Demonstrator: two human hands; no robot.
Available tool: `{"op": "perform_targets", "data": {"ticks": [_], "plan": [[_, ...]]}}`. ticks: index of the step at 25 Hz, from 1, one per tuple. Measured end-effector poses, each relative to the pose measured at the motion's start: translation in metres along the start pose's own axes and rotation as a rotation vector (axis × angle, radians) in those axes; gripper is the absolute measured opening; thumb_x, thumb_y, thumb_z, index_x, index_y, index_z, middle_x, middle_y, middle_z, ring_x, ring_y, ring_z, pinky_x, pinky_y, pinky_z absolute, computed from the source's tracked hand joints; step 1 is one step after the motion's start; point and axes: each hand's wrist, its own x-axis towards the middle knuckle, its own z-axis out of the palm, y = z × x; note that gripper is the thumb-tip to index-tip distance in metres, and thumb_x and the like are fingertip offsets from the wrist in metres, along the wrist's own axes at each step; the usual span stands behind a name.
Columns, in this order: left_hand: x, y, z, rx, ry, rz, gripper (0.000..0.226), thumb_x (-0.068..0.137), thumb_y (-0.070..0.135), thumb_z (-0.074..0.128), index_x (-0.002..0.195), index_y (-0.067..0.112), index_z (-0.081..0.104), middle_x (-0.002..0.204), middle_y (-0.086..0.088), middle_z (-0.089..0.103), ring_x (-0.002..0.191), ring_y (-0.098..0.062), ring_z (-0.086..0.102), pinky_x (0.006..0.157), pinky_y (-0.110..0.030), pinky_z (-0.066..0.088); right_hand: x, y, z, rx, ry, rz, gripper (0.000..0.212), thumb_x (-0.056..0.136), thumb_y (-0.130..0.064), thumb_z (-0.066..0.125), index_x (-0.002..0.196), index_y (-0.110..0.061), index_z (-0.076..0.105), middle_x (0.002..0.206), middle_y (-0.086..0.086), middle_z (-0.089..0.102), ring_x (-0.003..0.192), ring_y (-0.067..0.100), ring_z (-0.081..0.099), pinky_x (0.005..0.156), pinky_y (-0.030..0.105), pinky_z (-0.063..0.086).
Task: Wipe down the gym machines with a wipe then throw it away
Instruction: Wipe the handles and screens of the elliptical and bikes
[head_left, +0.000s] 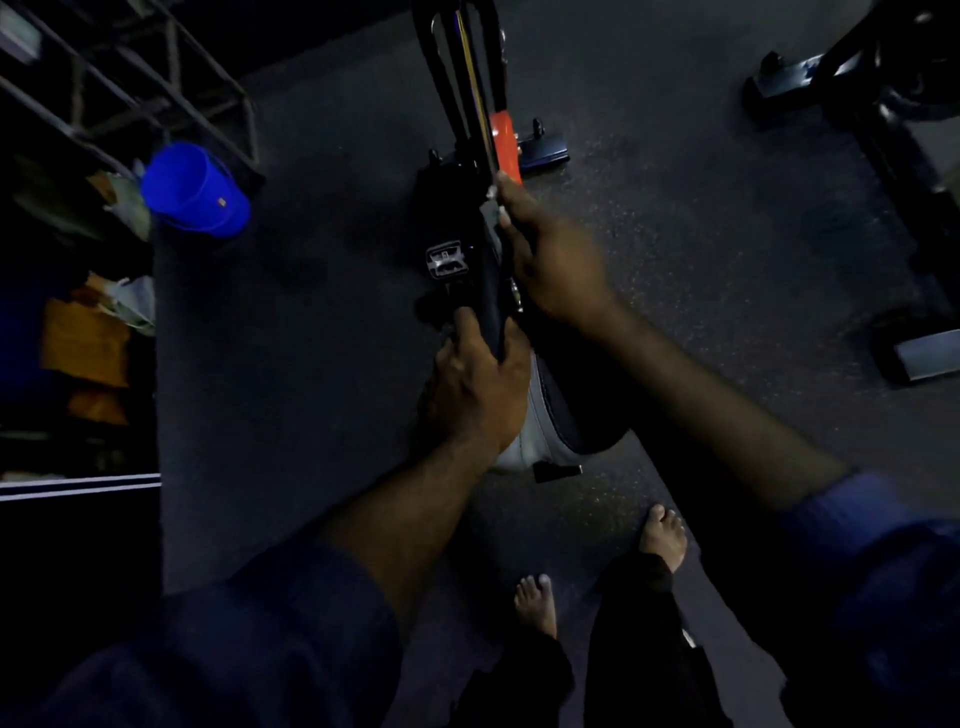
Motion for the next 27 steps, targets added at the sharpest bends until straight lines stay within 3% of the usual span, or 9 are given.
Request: {"op": "perform_targets", "data": {"ticks": [1, 5, 8, 10, 15, 20, 22, 25, 27], "plan": [[0.001, 0.0, 0.001, -0.001, 0.004, 0.002, 0.042, 0.1, 0.064, 0.039, 0.112, 0.024, 0.047, 0.106, -0.01, 0.067, 0.094, -0.036, 0.064, 0.081, -0.047, 0.054, 0.005, 0.001, -0.002, 0.009, 0.011, -0.003, 0.049, 0.11, -0.027, 0.046, 0.158, -0.015, 0.044, 0.151, 0.01, 0.057, 0.135, 0.027, 0.056, 0.094, 0.0, 0.032], [-0.002, 0.01, -0.005, 0.002, -0.017, -0.039, 0.044, 0.104, 0.064, 0.039, 0.118, 0.023, 0.047, 0.118, -0.016, 0.067, 0.109, -0.039, 0.063, 0.092, -0.047, 0.052, -0.076, 0.014, -0.03, -0.057, -0.068, -0.038, 0.049, 0.111, -0.024, 0.049, 0.159, -0.017, 0.042, 0.149, 0.012, 0.059, 0.124, 0.025, 0.059, 0.099, 0.022, 0.041], [-0.004, 0.013, -0.007, 0.024, -0.044, -0.083, 0.045, 0.104, 0.065, 0.037, 0.123, 0.025, 0.047, 0.122, -0.018, 0.066, 0.112, -0.04, 0.062, 0.094, -0.047, 0.05, -0.164, 0.024, -0.046, -0.241, -0.109, -0.226, 0.049, 0.111, -0.025, 0.047, 0.159, -0.014, 0.042, 0.164, 0.005, 0.042, 0.152, 0.019, 0.039, 0.123, 0.033, 0.032], [-0.005, 0.012, -0.006, 0.045, -0.041, -0.095, 0.047, 0.105, 0.065, 0.037, 0.128, 0.025, 0.048, 0.124, -0.017, 0.065, 0.113, -0.039, 0.062, 0.093, -0.045, 0.05, -0.16, 0.035, -0.045, -0.366, -0.168, -0.316, 0.051, 0.112, -0.029, 0.04, 0.161, -0.016, 0.038, 0.169, 0.003, 0.032, 0.158, 0.018, 0.025, 0.126, 0.043, 0.026], [-0.003, 0.008, -0.003, 0.039, -0.037, -0.122, 0.061, 0.104, 0.069, 0.032, 0.147, 0.027, 0.045, 0.137, -0.017, 0.062, 0.124, -0.039, 0.058, 0.101, -0.048, 0.048, -0.081, 0.023, -0.026, -0.415, -0.151, -0.27, 0.056, 0.112, -0.036, 0.032, 0.163, -0.014, 0.03, 0.172, 0.006, 0.023, 0.158, 0.022, 0.023, 0.127, 0.046, 0.022], [-0.004, 0.007, -0.006, -0.002, -0.038, -0.111, 0.067, 0.096, 0.077, 0.028, 0.137, 0.027, 0.048, 0.125, -0.016, 0.068, 0.114, -0.039, 0.063, 0.093, -0.047, 0.051, -0.187, 0.033, -0.061, -0.441, -0.313, -0.433, 0.063, 0.103, -0.014, 0.046, 0.164, -0.014, 0.03, 0.172, 0.004, 0.021, 0.16, 0.02, 0.014, 0.128, 0.044, 0.019], [-0.003, 0.006, -0.007, -0.004, -0.045, -0.115, 0.072, 0.096, 0.077, 0.029, 0.143, 0.025, 0.047, 0.13, -0.016, 0.067, 0.117, -0.038, 0.063, 0.096, -0.049, 0.051, -0.189, 0.036, -0.066, -0.418, -0.273, -0.382, 0.064, 0.101, -0.013, 0.044, 0.163, -0.014, 0.03, 0.172, 0.003, 0.023, 0.16, 0.019, 0.017, 0.128, 0.044, 0.021], [0.002, 0.007, -0.01, 0.0, -0.052, -0.112, 0.063, 0.103, 0.069, 0.036, 0.14, 0.02, 0.049, 0.131, -0.018, 0.065, 0.118, -0.04, 0.062, 0.093, -0.047, 0.05, -0.155, 0.016, -0.048, -0.153, -0.107, -0.006, 0.051, 0.111, -0.024, 0.044, 0.161, -0.012, 0.036, 0.164, 0.005, 0.041, 0.15, 0.018, 0.04, 0.122, 0.037, 0.034], [0.002, 0.008, -0.011, 0.0, -0.083, -0.099, 0.059, 0.105, 0.064, 0.038, 0.141, 0.018, 0.048, 0.132, -0.02, 0.064, 0.118, -0.042, 0.061, 0.091, -0.046, 0.047, -0.153, 0.006, -0.043, -0.093, 0.009, 0.137, 0.048, 0.111, -0.025, 0.048, 0.158, -0.014, 0.043, 0.154, 0.006, 0.055, 0.136, 0.017, 0.055, 0.112, 0.03, 0.044]]}}
